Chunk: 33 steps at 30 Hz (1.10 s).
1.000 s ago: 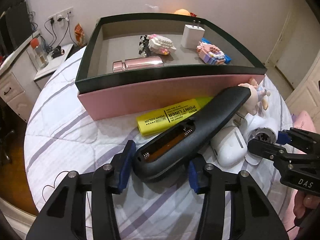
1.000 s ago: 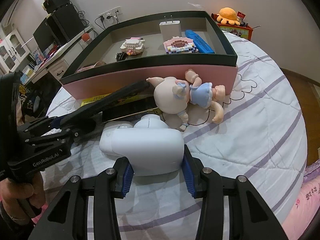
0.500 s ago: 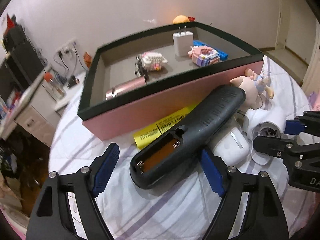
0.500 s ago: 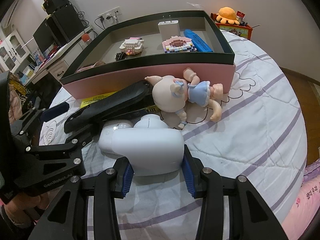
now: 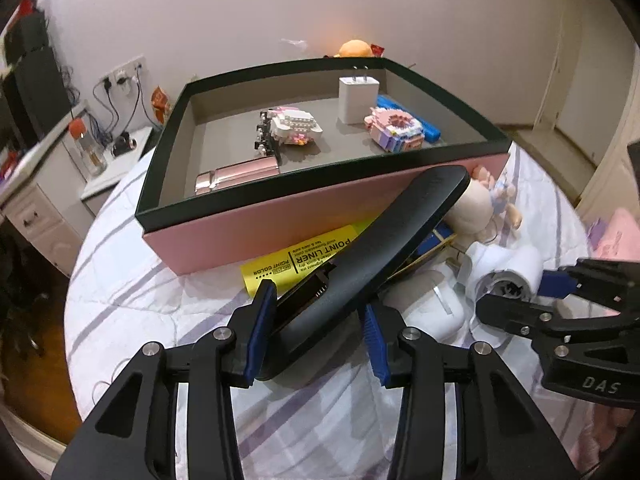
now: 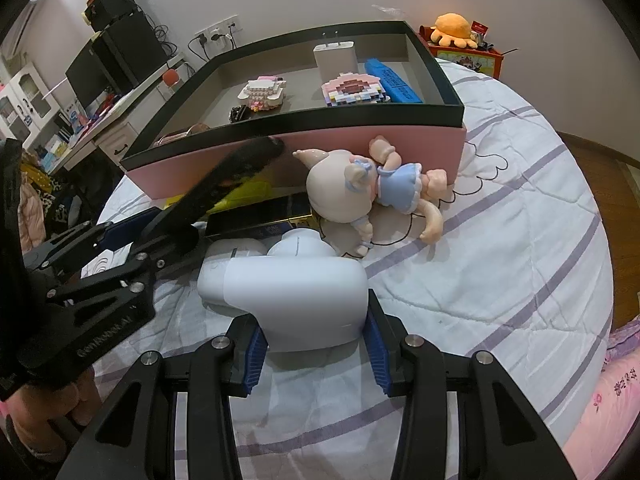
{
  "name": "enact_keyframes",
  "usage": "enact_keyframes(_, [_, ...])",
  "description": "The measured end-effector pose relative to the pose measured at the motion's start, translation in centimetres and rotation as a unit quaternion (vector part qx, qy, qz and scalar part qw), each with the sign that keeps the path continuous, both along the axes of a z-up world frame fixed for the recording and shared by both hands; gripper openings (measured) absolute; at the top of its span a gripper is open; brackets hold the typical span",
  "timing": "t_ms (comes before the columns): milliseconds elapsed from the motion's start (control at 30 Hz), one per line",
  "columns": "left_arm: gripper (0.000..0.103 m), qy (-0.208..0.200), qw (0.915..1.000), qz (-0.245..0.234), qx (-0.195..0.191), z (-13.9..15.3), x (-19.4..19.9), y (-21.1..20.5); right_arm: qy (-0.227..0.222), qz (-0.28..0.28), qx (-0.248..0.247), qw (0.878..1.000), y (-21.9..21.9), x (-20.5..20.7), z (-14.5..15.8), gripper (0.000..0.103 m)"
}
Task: Organize rigid objects
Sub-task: 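Carry the remote and hair dryer into the pink box and release both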
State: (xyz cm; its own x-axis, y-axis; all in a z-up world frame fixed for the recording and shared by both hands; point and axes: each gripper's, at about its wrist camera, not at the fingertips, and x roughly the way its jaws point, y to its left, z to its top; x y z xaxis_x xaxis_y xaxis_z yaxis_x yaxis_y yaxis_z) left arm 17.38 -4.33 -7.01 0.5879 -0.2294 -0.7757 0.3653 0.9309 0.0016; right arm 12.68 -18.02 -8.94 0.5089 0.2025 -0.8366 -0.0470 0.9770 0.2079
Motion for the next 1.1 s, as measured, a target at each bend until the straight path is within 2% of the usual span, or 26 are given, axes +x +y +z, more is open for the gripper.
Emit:
enact_keyframes(200, [0.033,0.004,0.9997,0.015,-0.019,0.7,-0.9,0.6,-0.002,0.001,0.003,1.0,0.0,-0.4,0.4,0.044])
enact_keyframes(433, [0.025,0.019,0.9976,0.03,-0.06,1.1,-2.0,2.0,-0.009,0.005,0.01,1.0,0.0,-1.4,1.4,0.044])
enact_keyframes(500, [0.02,0.02,0.9967,0.033,-0.072,1.4,-2.3,2.5,-0.012,0.004,0.011,1.0,0.0,-1.6,1.7,0.044])
enact_keyframes(800, [0.017,0.024,0.9945,0.039,-0.094,1.5,-2.8,3.2,-0.017,0.008,0.011,1.0,0.2,-2.0,2.2,0.044])
enact_keyframes(1100, [0.017,0.007,0.9951,0.048,-0.087,2.7,-3.2,3.1,-0.027,0.012,0.012,0.999,0.4,-2.3,3.0,0.044])
